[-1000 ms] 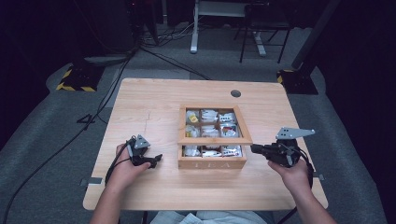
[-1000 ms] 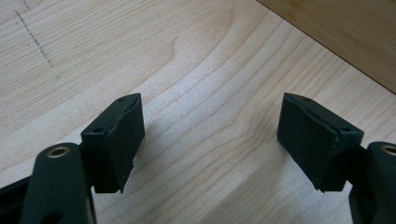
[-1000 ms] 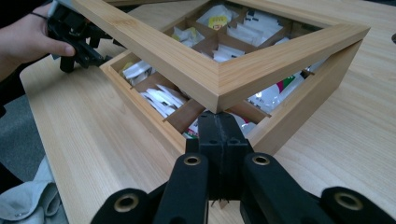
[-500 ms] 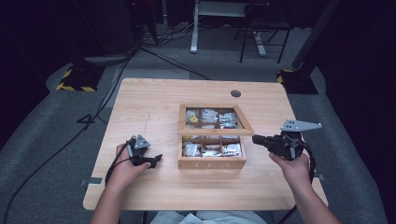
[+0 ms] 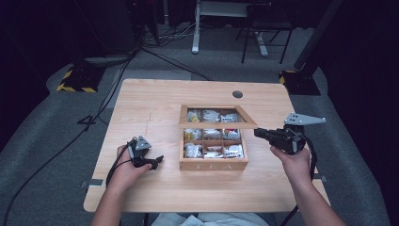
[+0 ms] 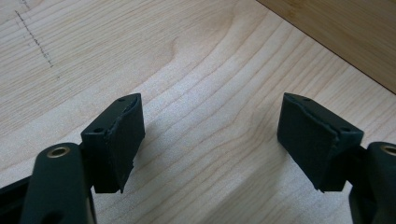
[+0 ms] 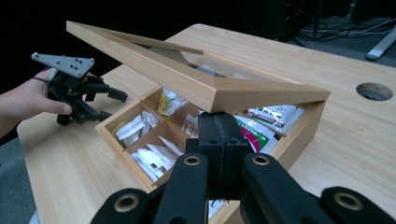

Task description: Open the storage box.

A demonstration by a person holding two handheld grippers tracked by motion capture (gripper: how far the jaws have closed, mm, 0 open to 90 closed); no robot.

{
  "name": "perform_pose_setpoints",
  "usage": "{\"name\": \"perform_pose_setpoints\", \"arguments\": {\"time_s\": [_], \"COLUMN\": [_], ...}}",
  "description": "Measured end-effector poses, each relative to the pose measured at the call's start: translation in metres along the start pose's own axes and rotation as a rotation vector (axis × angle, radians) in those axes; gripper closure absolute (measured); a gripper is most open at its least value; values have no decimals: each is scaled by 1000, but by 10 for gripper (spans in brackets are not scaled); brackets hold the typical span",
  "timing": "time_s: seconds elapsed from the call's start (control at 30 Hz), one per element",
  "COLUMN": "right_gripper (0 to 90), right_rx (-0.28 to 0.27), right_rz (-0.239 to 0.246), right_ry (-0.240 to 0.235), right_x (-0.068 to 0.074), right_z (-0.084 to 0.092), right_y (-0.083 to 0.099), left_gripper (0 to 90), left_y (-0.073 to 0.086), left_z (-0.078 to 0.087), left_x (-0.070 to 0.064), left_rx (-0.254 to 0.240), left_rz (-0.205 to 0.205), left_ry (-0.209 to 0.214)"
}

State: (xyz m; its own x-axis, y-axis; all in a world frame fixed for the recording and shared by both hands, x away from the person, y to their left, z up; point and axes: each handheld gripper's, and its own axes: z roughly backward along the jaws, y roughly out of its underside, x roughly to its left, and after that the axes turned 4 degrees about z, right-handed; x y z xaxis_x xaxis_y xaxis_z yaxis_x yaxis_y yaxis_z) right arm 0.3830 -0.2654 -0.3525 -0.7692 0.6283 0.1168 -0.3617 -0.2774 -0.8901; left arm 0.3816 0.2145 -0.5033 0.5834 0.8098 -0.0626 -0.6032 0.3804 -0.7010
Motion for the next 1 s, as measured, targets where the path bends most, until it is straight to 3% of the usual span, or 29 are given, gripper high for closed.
{"name": "perform_pose_setpoints", "arguments": {"time_s": [0.43, 1.0], "right_gripper": [898, 898], "right_rx": [-55, -66], "right_rz": [36, 63], "right_ry": [57, 70], "right_x": [-5, -16], "right_z": [-8, -21], "right_y": [-13, -24], "left_gripper": [238, 239], "left_y": [0, 0], "left_z": [0, 0], "left_x": [0, 0], "left_rx": [2, 3], "left_rz": [0, -1], "left_ry": [2, -1]}}
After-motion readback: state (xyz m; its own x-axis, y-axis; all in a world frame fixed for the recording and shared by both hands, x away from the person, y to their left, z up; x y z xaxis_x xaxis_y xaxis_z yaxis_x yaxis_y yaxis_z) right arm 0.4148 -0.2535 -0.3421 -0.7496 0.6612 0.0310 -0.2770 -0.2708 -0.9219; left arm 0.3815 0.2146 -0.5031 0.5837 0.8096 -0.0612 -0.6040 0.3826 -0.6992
